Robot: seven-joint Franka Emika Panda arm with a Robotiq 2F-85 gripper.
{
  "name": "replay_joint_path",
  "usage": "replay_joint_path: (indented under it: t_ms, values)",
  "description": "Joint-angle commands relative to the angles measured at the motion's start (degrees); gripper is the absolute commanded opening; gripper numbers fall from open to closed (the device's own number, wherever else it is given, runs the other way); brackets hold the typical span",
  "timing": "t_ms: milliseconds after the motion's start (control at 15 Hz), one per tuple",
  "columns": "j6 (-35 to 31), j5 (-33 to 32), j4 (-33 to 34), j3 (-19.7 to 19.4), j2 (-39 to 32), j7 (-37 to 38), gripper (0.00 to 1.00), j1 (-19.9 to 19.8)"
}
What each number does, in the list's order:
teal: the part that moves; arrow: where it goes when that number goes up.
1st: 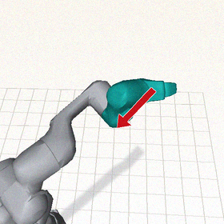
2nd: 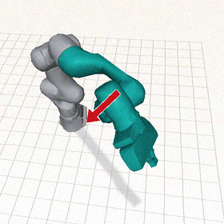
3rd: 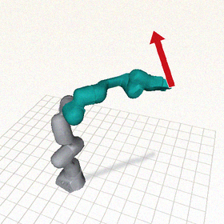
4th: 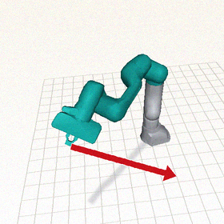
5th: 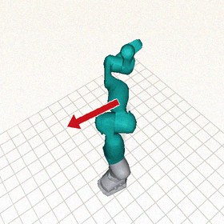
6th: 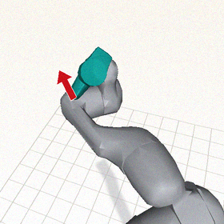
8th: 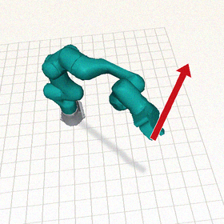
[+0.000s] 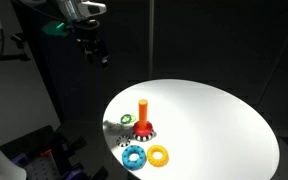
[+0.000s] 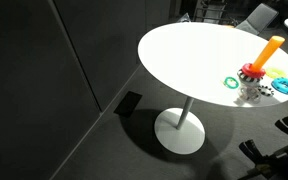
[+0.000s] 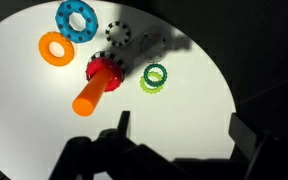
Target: Put the colorless ring around the orange rod
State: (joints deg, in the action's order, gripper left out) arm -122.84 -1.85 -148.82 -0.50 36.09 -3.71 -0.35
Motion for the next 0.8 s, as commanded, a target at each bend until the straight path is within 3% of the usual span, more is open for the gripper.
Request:
replay_joint_path:
  t_ms: [0, 733]
  values:
    - [0.2, -0.1, 0.1, -0.2, 0.0, 0.1, 1.00, 0.2]
    - [0.8, -0.2, 3.0, 0.3, -4.3, 0.8, 1.00, 0.2]
